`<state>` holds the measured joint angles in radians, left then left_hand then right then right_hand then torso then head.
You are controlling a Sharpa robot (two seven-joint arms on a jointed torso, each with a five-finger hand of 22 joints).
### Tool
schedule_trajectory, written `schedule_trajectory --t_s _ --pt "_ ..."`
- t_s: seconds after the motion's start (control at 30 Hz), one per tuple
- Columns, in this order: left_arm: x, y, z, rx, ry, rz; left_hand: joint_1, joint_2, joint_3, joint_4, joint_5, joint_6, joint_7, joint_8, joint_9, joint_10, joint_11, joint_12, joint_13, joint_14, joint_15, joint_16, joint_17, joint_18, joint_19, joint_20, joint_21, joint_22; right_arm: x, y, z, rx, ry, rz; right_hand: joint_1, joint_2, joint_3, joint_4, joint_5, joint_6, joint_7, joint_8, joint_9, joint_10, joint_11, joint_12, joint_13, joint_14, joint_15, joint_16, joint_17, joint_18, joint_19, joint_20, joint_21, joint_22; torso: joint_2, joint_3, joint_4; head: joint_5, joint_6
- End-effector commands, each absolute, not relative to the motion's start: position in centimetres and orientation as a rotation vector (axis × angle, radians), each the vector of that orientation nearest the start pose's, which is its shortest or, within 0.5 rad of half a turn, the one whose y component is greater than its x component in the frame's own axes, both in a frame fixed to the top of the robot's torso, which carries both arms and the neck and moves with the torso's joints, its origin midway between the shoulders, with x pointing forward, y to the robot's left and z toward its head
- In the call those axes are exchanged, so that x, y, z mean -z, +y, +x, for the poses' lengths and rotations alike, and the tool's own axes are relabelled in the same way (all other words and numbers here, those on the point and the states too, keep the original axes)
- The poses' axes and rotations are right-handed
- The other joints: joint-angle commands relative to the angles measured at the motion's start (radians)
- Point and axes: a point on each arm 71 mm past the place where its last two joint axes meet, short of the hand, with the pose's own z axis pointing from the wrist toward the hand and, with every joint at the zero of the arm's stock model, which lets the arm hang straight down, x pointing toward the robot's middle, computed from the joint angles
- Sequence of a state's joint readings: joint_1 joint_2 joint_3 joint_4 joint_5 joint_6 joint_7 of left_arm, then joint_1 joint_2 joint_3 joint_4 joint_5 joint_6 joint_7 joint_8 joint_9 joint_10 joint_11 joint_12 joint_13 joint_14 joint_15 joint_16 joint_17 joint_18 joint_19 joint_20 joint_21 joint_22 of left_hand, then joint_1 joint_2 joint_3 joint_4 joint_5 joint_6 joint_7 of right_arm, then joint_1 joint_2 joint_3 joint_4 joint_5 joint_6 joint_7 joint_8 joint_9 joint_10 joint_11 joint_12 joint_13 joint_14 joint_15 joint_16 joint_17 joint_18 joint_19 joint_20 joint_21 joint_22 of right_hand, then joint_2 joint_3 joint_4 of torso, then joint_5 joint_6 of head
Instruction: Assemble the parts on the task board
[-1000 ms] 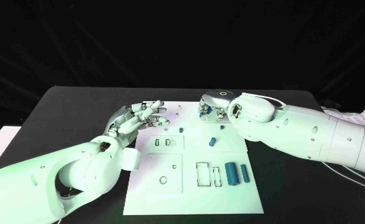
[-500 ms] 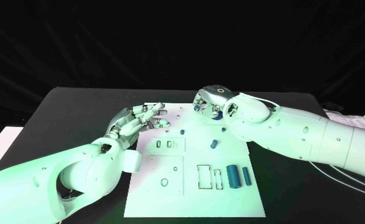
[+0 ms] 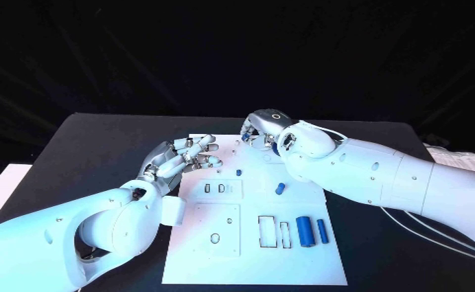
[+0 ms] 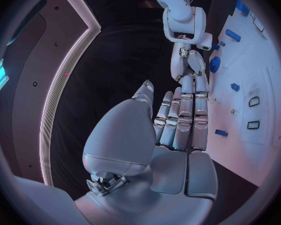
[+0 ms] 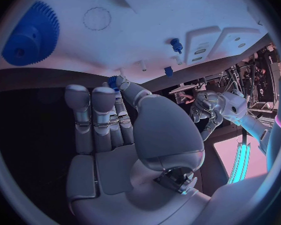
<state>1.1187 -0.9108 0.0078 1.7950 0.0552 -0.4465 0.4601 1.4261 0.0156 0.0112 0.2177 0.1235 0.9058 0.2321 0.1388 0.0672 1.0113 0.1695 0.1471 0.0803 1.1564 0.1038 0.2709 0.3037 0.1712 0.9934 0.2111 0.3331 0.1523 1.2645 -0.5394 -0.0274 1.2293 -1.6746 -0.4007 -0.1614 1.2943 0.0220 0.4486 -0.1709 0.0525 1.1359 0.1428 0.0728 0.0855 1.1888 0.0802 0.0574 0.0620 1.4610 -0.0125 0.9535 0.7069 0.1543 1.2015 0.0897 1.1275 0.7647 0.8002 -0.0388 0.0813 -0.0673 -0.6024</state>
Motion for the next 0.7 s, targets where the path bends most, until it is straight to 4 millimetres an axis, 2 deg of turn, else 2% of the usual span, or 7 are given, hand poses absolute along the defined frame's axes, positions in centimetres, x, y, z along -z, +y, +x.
schedule_trajectory --t_s 0.03,0.2,0.7 --pt "17.0 17.1 42.9 1.683 1.38 -1.191 0.001 0.006 -0.002 -0.004 0.004 -0.004 0.001 -0.005 -0.001 -0.005 0.001 -0.004 -0.001 -0.006 0.002 0.0 0.002 0.008 -0.005 0.0 -0.006 -0.001 15.2 -12.2 54.4 -0.531 1.427 -0.303 0.003 -0.009 0.024 0.016 0.003 -0.007 0.001 -0.002 0.002 -0.007 0.0 0.005 0.002 0.0 0.003 0.004 0.0 -0.005 -0.006 0.002 0.005 0.0 0.001 -0.0008 -0.001 0.002 -0.002" --pt "17.0 17.1 43.0 1.682 1.381 -1.191 0.001 0.006 -0.002 -0.004 0.004 -0.004 0.001 -0.005 -0.001 -0.005 0.001 -0.004 -0.001 -0.006 0.002 0.0 0.002 0.008 -0.005 0.0 -0.006 -0.001 15.3 -11.8 54.4 -0.536 1.431 -0.306 0.003 -0.01 0.024 0.016 0.003 -0.007 0.001 -0.002 0.002 -0.008 0.0 0.005 0.002 0.0 0.003 0.006 0.002 -0.005 -0.005 0.002 0.006 0.001 0.001 0.0003 -0.0017 0.005 -0.005" --pt "17.0 17.1 43.1 1.68 1.382 -1.192 0.002 0.006 -0.002 -0.005 0.004 -0.004 0.001 -0.006 -0.001 -0.005 0.001 -0.004 -0.001 -0.006 0.002 0.0 0.004 0.009 -0.005 0.0 -0.006 -0.001 15.5 -11.0 54.2 -0.547 1.442 -0.326 -0.002 -0.017 0.026 0.022 0.004 -0.007 0.002 -0.002 0.002 -0.009 0.001 0.006 0.002 -0.001 0.005 0.008 0.003 -0.005 -0.007 0.003 0.008 0.003 0.003 -0.0009 -0.0008 0.008 -0.009"
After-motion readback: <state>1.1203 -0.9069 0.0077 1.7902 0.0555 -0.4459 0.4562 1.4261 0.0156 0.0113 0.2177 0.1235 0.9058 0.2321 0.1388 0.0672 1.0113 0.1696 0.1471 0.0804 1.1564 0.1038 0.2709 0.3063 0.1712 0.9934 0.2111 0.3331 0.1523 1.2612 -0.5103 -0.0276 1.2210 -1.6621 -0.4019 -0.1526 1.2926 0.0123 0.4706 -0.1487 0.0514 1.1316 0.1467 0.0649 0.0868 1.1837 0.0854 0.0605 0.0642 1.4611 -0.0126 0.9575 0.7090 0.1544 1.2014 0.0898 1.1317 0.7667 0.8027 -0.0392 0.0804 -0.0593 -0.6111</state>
